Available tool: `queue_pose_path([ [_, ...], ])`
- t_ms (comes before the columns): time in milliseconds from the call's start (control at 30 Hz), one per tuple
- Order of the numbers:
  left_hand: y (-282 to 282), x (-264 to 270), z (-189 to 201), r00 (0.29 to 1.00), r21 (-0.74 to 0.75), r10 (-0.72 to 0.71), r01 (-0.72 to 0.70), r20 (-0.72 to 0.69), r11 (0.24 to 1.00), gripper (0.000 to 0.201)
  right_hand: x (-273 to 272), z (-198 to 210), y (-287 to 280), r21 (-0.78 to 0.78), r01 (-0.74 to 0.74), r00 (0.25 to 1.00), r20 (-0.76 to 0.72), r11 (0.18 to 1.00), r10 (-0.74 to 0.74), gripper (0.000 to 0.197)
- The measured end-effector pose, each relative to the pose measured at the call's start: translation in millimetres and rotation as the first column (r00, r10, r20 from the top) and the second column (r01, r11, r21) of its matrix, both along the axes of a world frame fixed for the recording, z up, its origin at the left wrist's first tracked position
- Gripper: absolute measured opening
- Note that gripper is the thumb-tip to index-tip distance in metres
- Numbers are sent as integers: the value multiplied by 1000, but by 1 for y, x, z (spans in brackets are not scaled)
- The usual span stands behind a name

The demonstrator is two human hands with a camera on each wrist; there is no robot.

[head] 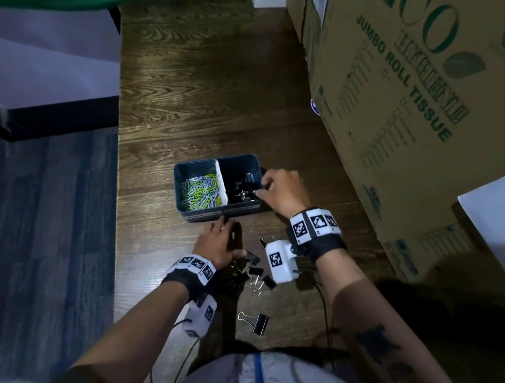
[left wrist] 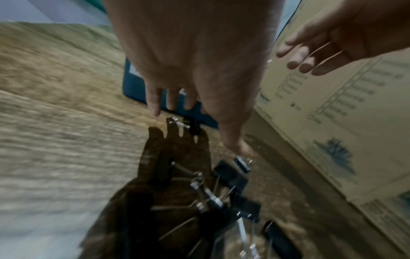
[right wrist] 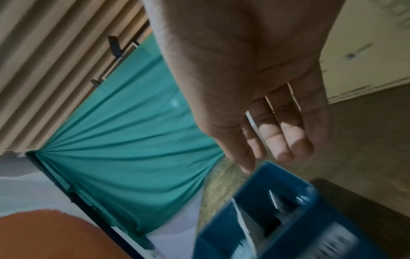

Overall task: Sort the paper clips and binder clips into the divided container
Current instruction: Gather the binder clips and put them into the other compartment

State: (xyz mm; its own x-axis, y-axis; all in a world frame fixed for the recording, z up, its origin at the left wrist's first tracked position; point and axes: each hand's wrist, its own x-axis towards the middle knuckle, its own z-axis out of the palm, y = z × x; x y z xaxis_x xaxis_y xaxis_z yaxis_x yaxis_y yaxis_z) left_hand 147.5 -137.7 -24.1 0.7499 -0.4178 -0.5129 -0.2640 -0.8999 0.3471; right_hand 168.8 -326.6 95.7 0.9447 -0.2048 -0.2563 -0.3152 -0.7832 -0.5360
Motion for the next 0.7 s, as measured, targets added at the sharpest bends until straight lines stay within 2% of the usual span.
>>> queue_pose_path([
  [33,2,-3,-6,998,41,-48,49,-34,998,100,-5,-9,-2,0,-6,1000,-23,1000,5,11],
  [100,5,-12,-17,989,78,-133,138,-63,987,110,-19,-30,-5,-7,-38,991,-132,999,37,8],
  [167,5,-24,-22,982,84,-182,185,-52,979,114,-37,-57,-5,-3,-88,952,-293,996,83,19],
  [300,-2,-42,-23,966,106,-233,222,113,969,116,-71,-101,5,-11,-209,814,-556,978,168,101],
  [367,-6,-45,-21,957,132,-234,213,173,968,121,-86,-115,13,-35,-299,795,-562,954,228,116],
  [467,-10,-45,-23,965,166,-230,208,129,964,120,-108,-126,20,-102,-391,858,-402,915,321,103],
  [567,-16,-48,-24,963,190,-252,231,97,954,100,-118,-130,19,-117,-360,906,-279,925,318,80],
  [700,-19,-51,-23,967,152,-230,212,110,965,80,-117,-128,23,-153,-372,911,-248,915,329,60],
])
